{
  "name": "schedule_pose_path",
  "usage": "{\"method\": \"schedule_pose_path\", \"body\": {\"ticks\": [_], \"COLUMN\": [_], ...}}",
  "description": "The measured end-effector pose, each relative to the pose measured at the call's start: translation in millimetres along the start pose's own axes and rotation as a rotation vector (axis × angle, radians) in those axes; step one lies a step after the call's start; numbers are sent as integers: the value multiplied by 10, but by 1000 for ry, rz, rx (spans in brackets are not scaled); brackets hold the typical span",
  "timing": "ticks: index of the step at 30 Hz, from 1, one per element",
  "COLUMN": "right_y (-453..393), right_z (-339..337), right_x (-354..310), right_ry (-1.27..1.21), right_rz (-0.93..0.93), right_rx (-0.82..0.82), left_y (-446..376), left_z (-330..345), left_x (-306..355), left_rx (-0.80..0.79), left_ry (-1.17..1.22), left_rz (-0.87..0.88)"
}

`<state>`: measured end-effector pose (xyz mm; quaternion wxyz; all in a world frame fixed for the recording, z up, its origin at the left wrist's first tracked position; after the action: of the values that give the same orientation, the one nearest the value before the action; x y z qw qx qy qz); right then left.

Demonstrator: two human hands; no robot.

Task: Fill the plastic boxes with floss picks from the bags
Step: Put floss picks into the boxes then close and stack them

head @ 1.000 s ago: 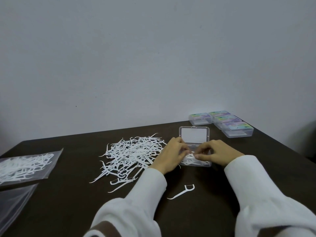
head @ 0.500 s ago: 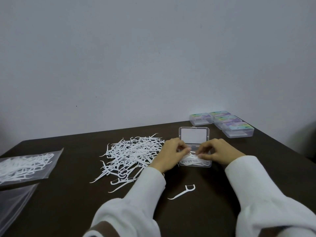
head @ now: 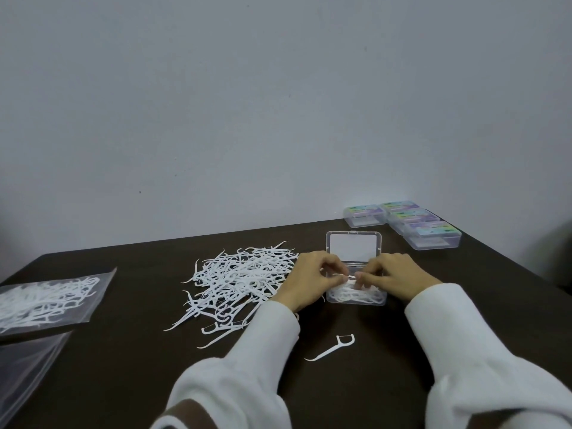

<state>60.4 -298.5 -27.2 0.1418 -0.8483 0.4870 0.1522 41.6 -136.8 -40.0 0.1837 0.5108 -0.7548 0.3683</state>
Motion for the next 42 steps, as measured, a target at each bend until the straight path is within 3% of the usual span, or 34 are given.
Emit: {"method": "schedule_pose_path", "body": {"ticks": [7,24,34,42], "right_y": [-28,-15,-30,-12], "right_z": [-28,20,25,39], "right_x": [50,-4,0,-41], "right_ry": [94,183,172,97], "right_rz": [-17,-15,-24,-75], "right_rx": [72,26,64,49], "left_y": [-12,-6,25,12], "left_z": [-3,123,95,28], "left_x": [11,34,-29,9], "left_rx": [-33,-153,-54,33], "left_ry": [-87,-294,79,-122], "left_rz": [6,76,-28,60]}}
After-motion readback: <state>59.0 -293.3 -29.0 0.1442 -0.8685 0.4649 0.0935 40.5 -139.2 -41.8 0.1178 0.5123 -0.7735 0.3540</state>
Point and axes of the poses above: each hand's wrist, its own y-axis away from the middle knuckle, its own z-axis out of the palm, x = y × z, the point moved 3 cm from there along -y, towards the middle knuckle, and after that the axes turned 1 degree about x, right-handed, at the moved point
